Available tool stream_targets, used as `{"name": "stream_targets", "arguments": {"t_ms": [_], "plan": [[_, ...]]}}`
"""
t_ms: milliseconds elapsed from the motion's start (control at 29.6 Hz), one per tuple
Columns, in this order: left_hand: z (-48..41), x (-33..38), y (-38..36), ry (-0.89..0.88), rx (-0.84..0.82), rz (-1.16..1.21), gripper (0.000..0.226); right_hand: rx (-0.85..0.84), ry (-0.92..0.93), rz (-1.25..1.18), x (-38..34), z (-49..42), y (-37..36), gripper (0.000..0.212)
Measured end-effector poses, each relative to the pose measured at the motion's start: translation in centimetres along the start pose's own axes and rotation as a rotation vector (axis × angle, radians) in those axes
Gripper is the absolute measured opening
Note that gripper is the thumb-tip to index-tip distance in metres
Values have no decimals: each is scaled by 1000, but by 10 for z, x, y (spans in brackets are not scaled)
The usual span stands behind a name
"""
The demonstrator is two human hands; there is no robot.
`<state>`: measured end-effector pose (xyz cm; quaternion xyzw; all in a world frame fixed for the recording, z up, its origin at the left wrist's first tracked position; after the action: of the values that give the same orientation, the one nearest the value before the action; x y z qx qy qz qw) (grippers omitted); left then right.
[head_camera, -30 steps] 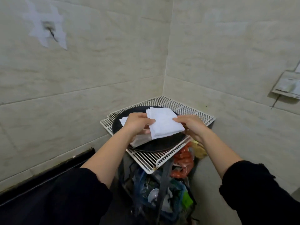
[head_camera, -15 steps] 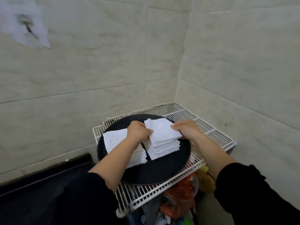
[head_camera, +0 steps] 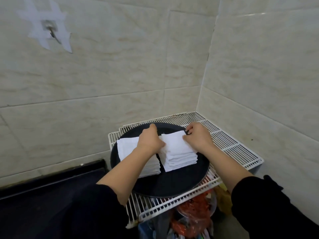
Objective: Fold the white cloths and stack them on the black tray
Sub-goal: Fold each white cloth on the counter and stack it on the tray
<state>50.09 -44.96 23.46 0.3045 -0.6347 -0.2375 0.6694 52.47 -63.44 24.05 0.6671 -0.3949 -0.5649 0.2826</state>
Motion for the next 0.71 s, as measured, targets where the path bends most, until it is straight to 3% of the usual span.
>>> {"name": "stream_targets", "arguments": {"t_ms": [135, 304, 709], "plan": [[6, -12, 33, -68, 159, 106, 30, 30, 162, -66, -45, 6, -3, 14], [30, -59, 85, -41, 361, 13, 22, -63, 320, -91, -114, 31, -35, 18], [156, -222, 213, 245, 499, -147, 30, -374, 564, -11, -277, 149, -135, 41]]}}
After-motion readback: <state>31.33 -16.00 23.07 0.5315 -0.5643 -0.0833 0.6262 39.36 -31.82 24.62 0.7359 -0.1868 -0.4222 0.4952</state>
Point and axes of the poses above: each hand's wrist, its own z-axis away from the middle knuckle, its own y-axis out of the back of the hand, x = y × z, the point moved 5 cm from there along -z, towards the middle knuckle, and after that the axes turned 3 degrees about z, right-handed, at the moved point
